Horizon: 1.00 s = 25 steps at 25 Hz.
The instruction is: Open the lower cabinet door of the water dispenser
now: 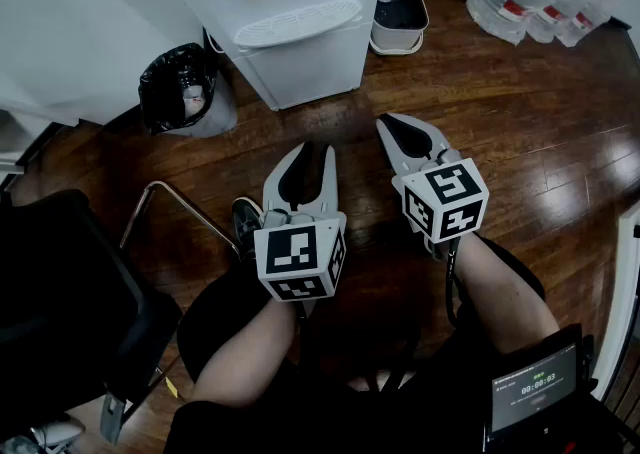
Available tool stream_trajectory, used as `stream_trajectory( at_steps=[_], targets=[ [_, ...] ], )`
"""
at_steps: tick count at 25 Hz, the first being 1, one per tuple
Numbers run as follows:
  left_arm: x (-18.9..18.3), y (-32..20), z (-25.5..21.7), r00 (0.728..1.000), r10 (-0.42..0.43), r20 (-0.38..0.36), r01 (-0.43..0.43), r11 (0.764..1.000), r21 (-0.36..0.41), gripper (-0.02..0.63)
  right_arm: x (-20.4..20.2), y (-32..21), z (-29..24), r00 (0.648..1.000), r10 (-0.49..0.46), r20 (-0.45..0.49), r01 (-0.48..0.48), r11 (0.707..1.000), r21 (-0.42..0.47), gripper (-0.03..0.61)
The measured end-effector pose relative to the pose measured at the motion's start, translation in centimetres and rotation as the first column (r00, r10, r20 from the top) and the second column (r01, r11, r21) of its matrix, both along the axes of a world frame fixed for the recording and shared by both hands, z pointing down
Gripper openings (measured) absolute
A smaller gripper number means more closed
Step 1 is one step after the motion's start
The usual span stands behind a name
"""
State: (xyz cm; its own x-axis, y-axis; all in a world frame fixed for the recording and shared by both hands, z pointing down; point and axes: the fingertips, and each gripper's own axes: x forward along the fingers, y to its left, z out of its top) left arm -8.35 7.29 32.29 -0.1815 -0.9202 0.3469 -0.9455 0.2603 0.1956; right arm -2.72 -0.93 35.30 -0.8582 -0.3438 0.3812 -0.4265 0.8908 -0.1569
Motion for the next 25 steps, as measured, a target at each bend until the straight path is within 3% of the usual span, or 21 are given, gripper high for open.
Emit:
stream_trajectory(
  at_steps=[5,12,17,21,25],
  targets=[
    [-2.4,-1.6,-0.4,1.000,-0.001,0.014,0.001,1.000,-0.006,0.115,-0.9,-3.2,2.6,0.997,0.003,-0.081,-0.005,1.000,-0.030,0.015],
    [-4.5,-6.3,-0.4,0.999,0.027,-0.017,-0.027,1.000,-0.003,0.115,-3.7,-6.6,5.0,0.986,-0.056,-0.160,0.048,0.998,-0.051,0.072],
    [-4.9,-10.1,0.9,0.992,0.109,-0.069,-0.112,0.993,-0.038,0.124,-5.4,-10.3,6.2,0.980,-0.082,-0.179,0.071,0.995,-0.067,0.098],
    [-5.4,-12.7,3.2,0.984,0.156,-0.083,-0.165,0.980,-0.109,0.129,-6.1,-13.0,8.9,0.956,-0.144,-0.257,0.124,0.988,-0.091,0.106],
    [-5.7,-15.0,5.4,0.976,0.199,-0.084,-0.211,0.963,-0.167,0.129,-7.7,-15.1,12.1,0.902,-0.258,-0.345,0.240,0.966,-0.093,0.151]
  ],
)
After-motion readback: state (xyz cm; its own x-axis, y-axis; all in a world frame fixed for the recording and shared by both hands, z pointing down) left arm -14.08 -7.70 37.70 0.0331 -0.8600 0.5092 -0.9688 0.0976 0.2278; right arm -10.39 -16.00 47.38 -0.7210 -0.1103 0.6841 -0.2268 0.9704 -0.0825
